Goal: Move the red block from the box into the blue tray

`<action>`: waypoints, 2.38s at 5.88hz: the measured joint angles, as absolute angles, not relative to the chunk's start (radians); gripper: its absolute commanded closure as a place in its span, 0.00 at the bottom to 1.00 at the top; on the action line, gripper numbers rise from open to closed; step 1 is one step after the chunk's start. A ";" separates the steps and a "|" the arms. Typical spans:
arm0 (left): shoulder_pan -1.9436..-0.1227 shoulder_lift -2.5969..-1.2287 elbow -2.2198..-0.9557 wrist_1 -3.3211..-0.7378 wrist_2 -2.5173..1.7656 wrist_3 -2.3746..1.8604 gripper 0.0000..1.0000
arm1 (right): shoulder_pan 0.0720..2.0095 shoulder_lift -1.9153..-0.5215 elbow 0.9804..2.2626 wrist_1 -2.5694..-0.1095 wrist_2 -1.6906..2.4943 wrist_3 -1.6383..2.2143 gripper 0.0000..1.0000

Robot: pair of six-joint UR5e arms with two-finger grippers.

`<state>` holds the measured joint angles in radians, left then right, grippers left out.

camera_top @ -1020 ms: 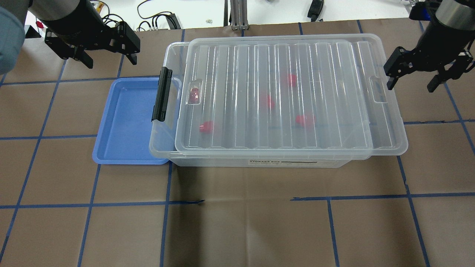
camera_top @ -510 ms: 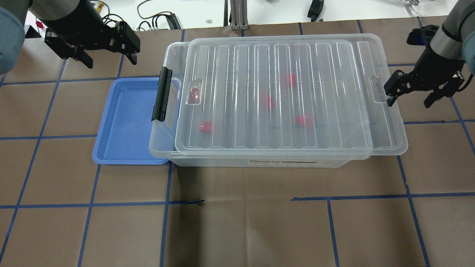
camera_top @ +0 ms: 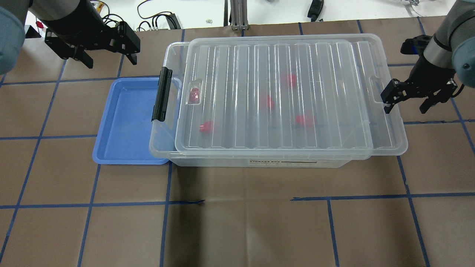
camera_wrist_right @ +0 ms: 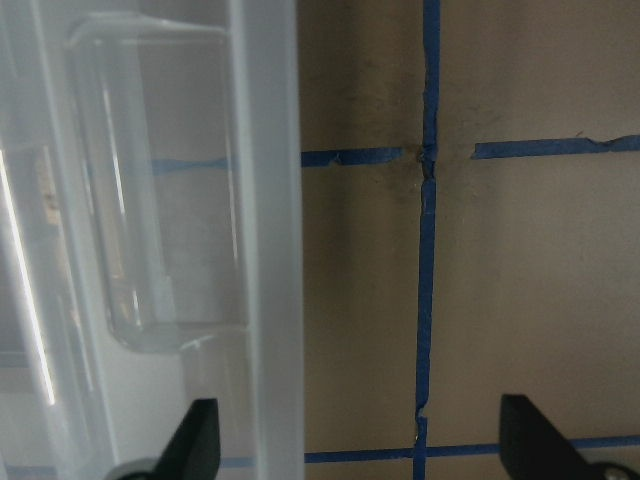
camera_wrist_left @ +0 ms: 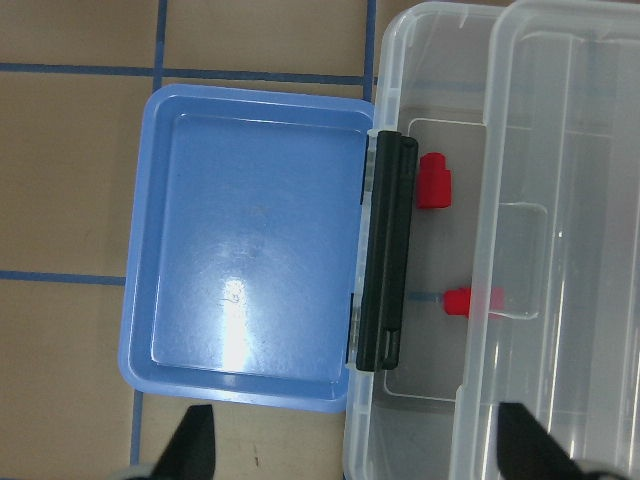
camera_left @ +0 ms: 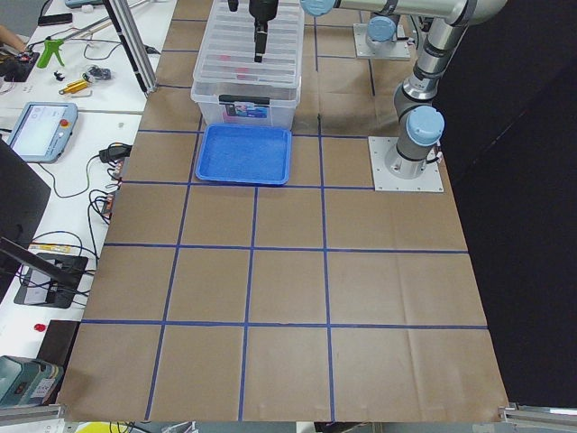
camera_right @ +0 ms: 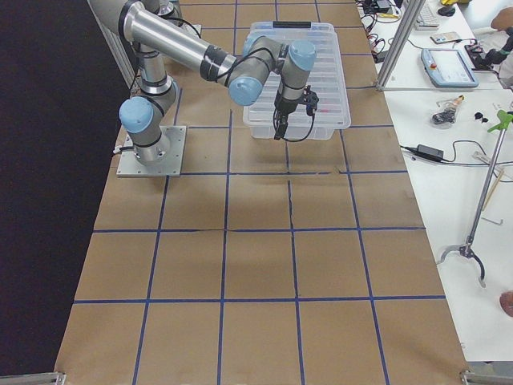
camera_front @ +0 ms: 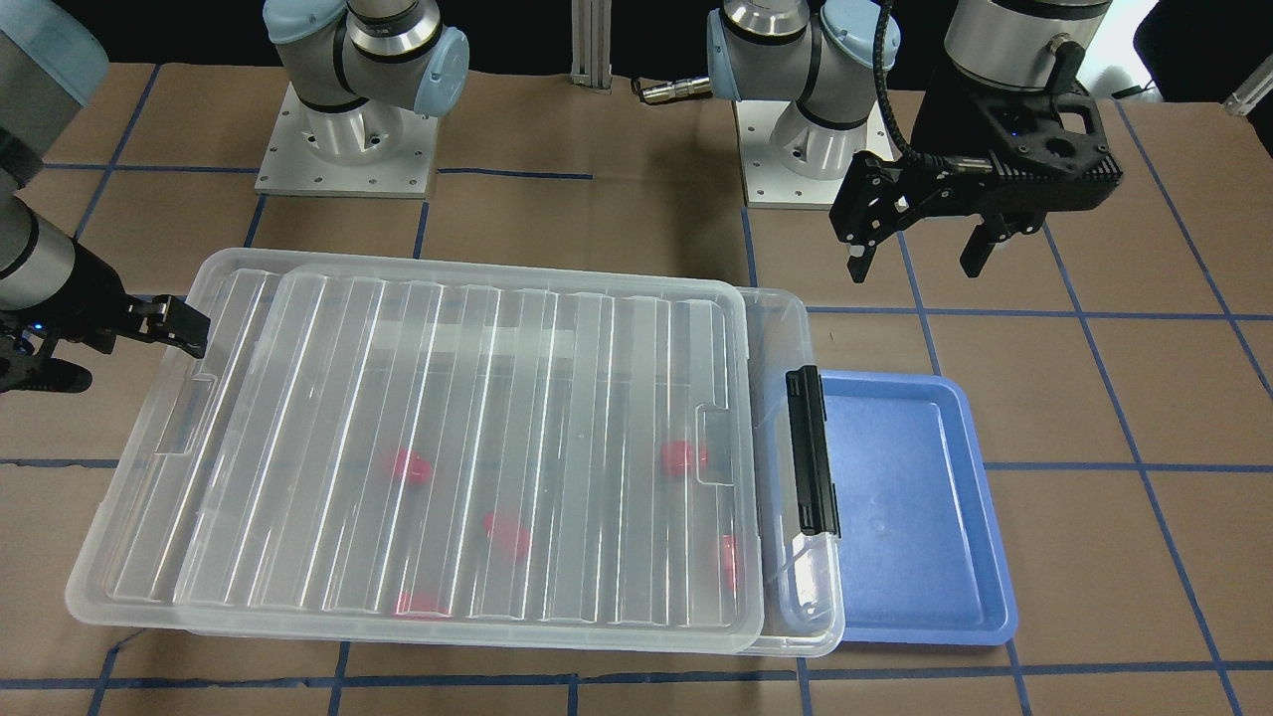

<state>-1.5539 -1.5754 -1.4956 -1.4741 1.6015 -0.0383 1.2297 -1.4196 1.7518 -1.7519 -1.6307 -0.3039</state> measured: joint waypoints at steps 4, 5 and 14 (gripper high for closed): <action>-1.555 -1.575 -1.496 -1.474 1.601 -0.039 0.01 | 1.127 -1.411 1.750 -1.810 -1.685 -0.463 0.00; -1.555 -1.576 -1.496 -1.474 1.603 -0.038 0.01 | 1.088 -1.411 1.748 -1.827 -1.689 -0.514 0.00; -1.577 -1.589 -1.506 -1.481 1.594 0.376 0.01 | 0.981 -1.443 1.658 -1.835 -1.732 -0.602 0.00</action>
<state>-1.5770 -1.5892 -1.5060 -1.4811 1.5942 0.3757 0.9806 -1.4434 1.6584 -1.8354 -1.7317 -0.6016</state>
